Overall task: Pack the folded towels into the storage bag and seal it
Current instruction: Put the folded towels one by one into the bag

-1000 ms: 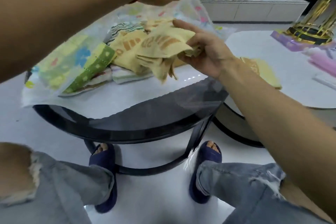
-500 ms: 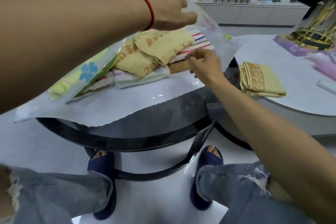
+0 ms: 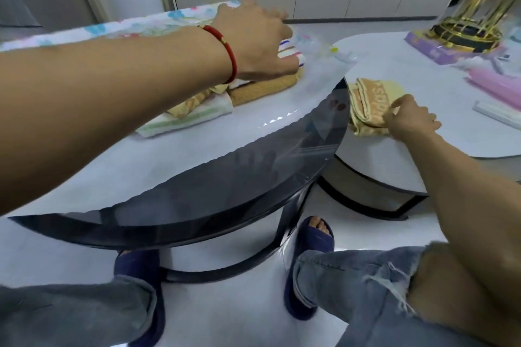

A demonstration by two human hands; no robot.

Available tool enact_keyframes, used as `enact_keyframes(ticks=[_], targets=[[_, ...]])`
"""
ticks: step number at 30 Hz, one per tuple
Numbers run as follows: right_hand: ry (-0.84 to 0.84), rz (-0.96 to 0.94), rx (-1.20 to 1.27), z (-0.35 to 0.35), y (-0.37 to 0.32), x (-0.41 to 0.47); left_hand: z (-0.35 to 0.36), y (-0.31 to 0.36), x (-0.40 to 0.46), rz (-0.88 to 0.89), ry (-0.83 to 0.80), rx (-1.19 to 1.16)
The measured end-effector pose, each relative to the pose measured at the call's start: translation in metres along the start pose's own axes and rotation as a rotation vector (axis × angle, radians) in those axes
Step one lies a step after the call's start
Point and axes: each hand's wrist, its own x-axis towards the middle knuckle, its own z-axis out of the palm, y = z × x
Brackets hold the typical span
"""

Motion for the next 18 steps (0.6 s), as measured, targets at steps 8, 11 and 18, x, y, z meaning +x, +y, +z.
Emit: enact_keyframes(ticks=[8,11,18], targets=[[-0.134,-0.012,0.415,-0.03,-0.016,-0.002,0.0,-0.003,-0.006,-0.033,-0.045,-0.009],[-0.117,-0.074,0.696,-0.053,-0.021,-0.024,-0.005,-0.012,-0.018,-0.111,-0.049,-0.016],[-0.611,-0.357,1.233,-0.104,-0.042,-0.123,-0.011,-0.047,-0.052,-0.206,-0.042,0.017]])
